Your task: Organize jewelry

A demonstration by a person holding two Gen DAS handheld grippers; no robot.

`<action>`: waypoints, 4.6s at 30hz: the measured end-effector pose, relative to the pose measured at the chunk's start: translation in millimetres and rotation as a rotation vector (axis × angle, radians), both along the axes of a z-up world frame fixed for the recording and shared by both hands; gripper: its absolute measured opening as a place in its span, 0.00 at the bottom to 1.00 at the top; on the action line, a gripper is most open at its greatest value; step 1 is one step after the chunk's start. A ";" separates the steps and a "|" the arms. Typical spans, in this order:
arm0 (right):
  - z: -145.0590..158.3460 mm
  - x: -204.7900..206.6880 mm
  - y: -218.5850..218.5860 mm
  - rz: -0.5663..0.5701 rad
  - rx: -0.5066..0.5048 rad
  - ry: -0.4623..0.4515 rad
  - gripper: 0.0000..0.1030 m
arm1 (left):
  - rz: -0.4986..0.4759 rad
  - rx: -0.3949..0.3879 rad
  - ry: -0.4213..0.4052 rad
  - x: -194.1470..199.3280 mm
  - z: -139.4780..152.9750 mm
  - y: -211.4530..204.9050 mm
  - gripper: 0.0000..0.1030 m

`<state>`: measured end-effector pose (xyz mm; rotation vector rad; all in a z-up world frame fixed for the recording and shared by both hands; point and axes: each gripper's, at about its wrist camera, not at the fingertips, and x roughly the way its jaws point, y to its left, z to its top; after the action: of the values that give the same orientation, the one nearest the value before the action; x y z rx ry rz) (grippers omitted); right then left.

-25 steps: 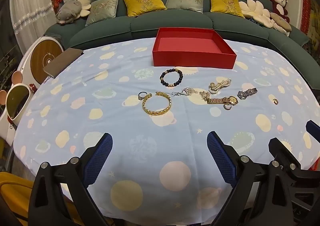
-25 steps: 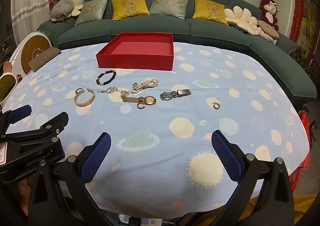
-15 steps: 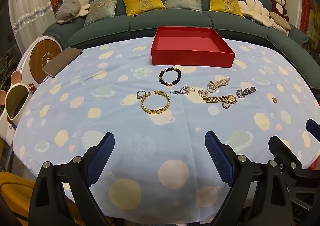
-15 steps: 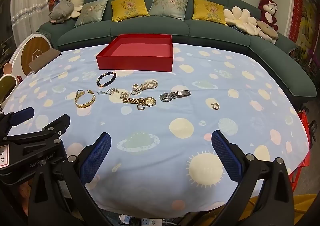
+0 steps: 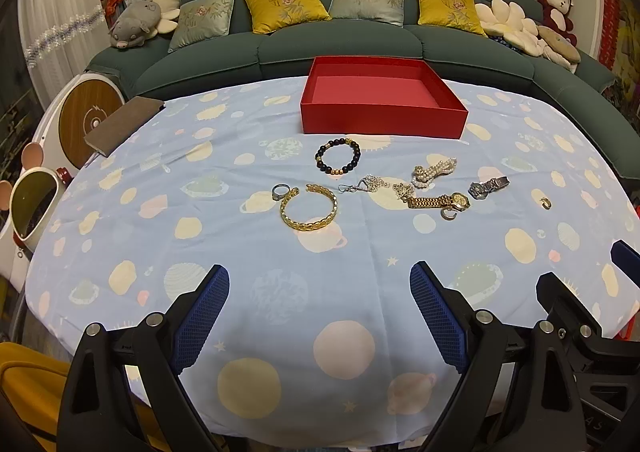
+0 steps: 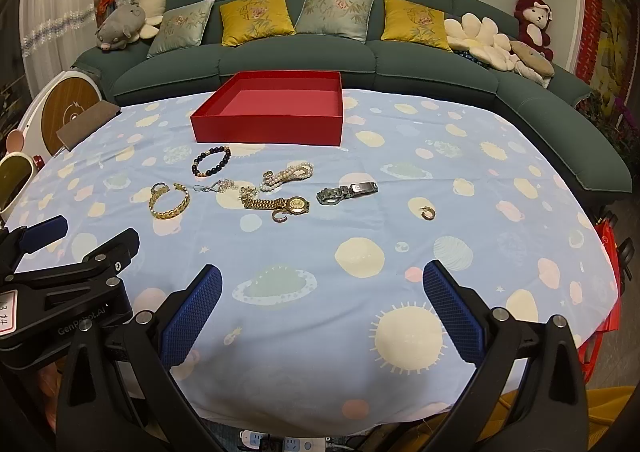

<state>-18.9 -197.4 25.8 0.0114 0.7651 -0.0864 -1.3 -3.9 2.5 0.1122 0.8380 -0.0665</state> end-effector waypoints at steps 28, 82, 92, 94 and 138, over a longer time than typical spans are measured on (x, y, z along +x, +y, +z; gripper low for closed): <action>3.8 -0.6 -3.5 -0.006 -0.009 -0.011 0.95 | 0.011 0.001 -0.001 2.2 -0.8 -0.4 0.86; -2.0 4.9 -3.7 -0.021 0.009 0.005 0.95 | 0.023 -0.009 0.014 5.6 -4.4 3.9 0.88; -8.3 18.2 -39.2 -0.124 0.068 0.016 0.95 | 0.067 -0.037 0.019 21.4 -9.5 17.4 0.88; -10.7 21.9 -54.3 -0.162 0.089 0.009 0.95 | 0.065 -0.051 0.038 27.4 -12.7 19.8 0.88; -80.2 124.9 -121.5 -0.254 0.120 0.088 0.18 | 0.089 -0.056 0.132 90.8 -59.9 32.1 0.88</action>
<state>106.0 -318.9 -54.4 0.2205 0.8531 -0.2834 89.6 28.2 -57.4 0.0175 0.9707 -0.0141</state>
